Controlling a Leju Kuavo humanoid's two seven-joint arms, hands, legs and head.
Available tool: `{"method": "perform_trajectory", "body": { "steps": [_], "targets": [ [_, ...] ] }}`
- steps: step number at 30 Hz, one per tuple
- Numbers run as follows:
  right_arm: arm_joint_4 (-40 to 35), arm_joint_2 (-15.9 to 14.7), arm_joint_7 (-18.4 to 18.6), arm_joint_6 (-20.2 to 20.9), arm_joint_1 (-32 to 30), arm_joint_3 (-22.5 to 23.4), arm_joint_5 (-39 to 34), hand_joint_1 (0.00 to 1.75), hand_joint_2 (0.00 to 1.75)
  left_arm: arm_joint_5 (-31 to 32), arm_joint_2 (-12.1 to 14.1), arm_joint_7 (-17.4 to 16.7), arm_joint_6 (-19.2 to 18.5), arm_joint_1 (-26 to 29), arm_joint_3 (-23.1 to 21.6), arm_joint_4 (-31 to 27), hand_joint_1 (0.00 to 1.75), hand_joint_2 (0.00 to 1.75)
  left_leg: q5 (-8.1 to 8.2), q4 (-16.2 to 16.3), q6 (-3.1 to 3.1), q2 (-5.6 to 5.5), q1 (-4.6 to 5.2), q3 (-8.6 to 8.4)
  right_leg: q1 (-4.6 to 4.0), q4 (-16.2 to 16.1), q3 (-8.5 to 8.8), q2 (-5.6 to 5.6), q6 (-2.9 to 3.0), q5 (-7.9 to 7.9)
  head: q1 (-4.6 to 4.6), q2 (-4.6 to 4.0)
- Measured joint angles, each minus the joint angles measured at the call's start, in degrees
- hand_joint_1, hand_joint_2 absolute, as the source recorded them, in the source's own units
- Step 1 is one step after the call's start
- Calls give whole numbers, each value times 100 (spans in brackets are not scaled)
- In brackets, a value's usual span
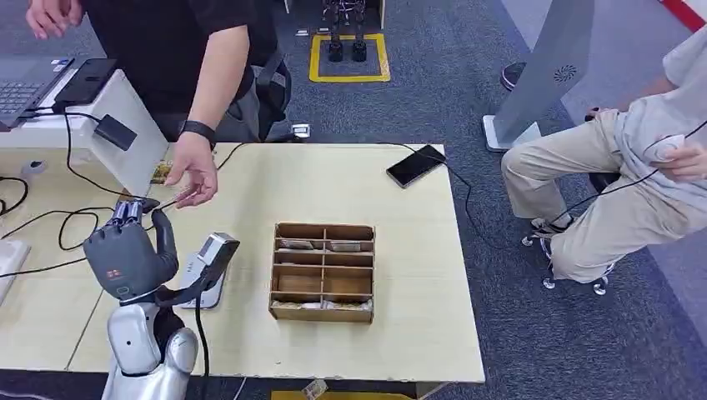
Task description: Pass the card to the sensor for recognition and then transmit it.
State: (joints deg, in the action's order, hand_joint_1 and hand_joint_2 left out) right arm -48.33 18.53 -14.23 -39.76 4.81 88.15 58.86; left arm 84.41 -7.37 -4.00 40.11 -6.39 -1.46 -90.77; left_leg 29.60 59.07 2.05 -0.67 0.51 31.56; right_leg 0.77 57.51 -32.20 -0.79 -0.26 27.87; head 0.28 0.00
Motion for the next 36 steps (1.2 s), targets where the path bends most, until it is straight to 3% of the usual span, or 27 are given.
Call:
{"method": "perform_trajectory", "body": {
  "steps": [25,36],
  "targets": [
    [85,2,-39,0,6,0,-59,0,175,4,-105,159,-2,27,279,-26,175,175,0,0,0,-1,0,0,0,0,0,0,0,0,-2,0],
    [242,2,-101,0,15,-2,-68,0,175,37,-98,2,-2,27,345,744,175,175,0,0,0,-1,0,0,0,0,0,0,0,0,-2,0]
  ]
}}
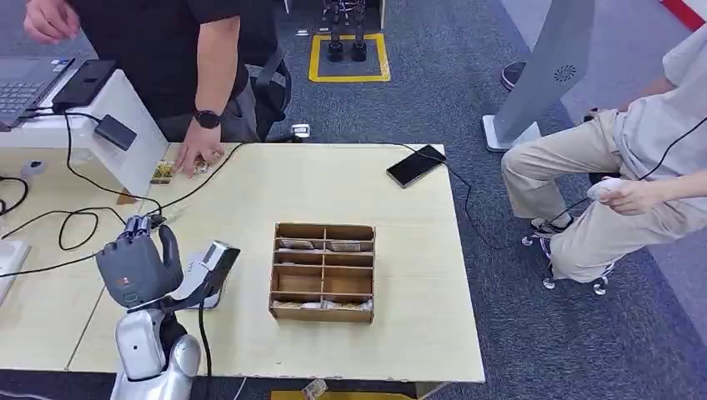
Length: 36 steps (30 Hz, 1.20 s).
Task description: Pass the card to the sensor for recognition and then transmit it.
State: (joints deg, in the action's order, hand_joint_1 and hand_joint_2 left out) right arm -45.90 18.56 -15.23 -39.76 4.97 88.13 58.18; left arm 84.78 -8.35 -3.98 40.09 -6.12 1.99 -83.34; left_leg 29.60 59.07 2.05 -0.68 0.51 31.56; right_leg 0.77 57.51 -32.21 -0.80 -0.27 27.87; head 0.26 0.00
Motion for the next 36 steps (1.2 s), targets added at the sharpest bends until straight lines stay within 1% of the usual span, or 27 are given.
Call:
{"method": "perform_trajectory", "body": {
  "steps": [8,13,20,29,34,36],
  "targets": [
    [77,2,-33,0,6,0,-37,0,175,-2,59,-234,0,-14,0,765,175,175,0,0,0,0,0,0,0,0,0,0,0,0,0,0],
    [94,2,-33,0,7,0,-37,0,175,-2,103,-326,0,-16,0,1084,175,175,0,0,0,0,0,0,0,0,0,0,0,0,0,0],
    [101,2,-66,0,8,0,-37,0,175,-2,127,-341,2,-35,0,1313,175,175,0,0,0,0,0,0,0,0,0,0,0,0,0,0],
    [105,2,-68,0,10,0,-44,0,175,-9,144,-360,2,-43,0,1458,175,175,0,0,0,0,0,0,0,0,0,0,0,0,2,0],
    [114,2,-72,0,11,0,-55,0,175,-2,162,-411,2,-66,0,1552,175,175,0,0,0,0,0,0,0,0,0,0,0,0,0,0],
    [123,2,-72,0,12,0,-61,0,175,2,173,-502,2,-111,0,1661,175,175,0,0,0,0,0,0,0,0,0,0,0,0,2,0]
  ]
}}
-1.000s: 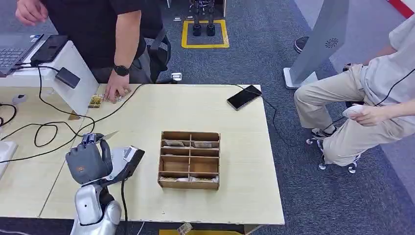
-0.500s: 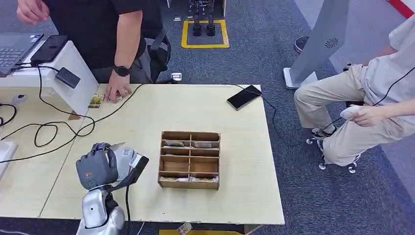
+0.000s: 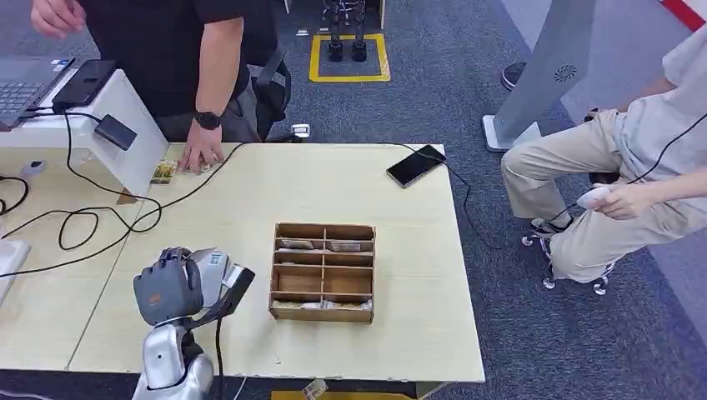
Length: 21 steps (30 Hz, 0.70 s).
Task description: Pass the card to the sensor for recognition and then transmit it.
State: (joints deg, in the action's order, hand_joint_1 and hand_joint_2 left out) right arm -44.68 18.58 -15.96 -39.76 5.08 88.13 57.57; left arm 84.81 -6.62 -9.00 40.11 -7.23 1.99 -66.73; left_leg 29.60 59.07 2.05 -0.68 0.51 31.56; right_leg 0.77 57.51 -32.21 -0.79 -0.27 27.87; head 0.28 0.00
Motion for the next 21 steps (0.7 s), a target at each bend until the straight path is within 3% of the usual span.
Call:
{"method": "perform_trajectory", "body": {
  "steps": [21],
  "targets": [
    [2,0,57,0,29,0,-57,0,175,2,74,-639,35,-420,0,1159,175,175,-1,0,-1,-1,0,-11,0,0,10,3,0,0,0,0]
  ]
}}
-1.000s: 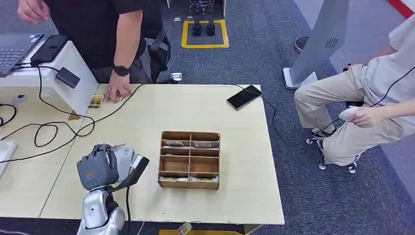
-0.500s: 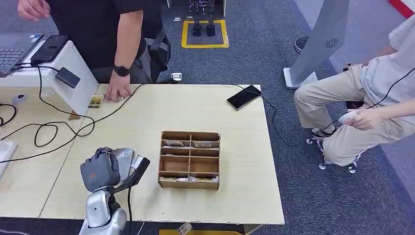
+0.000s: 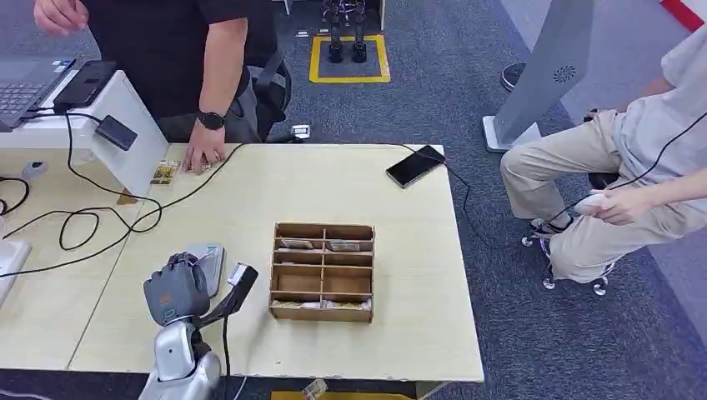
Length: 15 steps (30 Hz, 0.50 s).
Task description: Pass the card to the sensor for recognition and then transmit it.
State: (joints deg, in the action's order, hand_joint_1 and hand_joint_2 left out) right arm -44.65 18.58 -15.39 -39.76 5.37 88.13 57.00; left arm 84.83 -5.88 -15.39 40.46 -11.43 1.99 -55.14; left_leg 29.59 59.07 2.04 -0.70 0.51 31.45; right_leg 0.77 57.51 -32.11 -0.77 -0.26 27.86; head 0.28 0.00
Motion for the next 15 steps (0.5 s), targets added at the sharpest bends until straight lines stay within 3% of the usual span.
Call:
{"method": "perform_trajectory", "body": {
  "steps": [15],
  "targets": [
    [24,0,-2,0,9,0,-2,0,175,0,7,-31,11,-108,0,444,175,175,0,0,0,0,0,0,1,0,2,0,0,0,-2,0]
  ]
}}
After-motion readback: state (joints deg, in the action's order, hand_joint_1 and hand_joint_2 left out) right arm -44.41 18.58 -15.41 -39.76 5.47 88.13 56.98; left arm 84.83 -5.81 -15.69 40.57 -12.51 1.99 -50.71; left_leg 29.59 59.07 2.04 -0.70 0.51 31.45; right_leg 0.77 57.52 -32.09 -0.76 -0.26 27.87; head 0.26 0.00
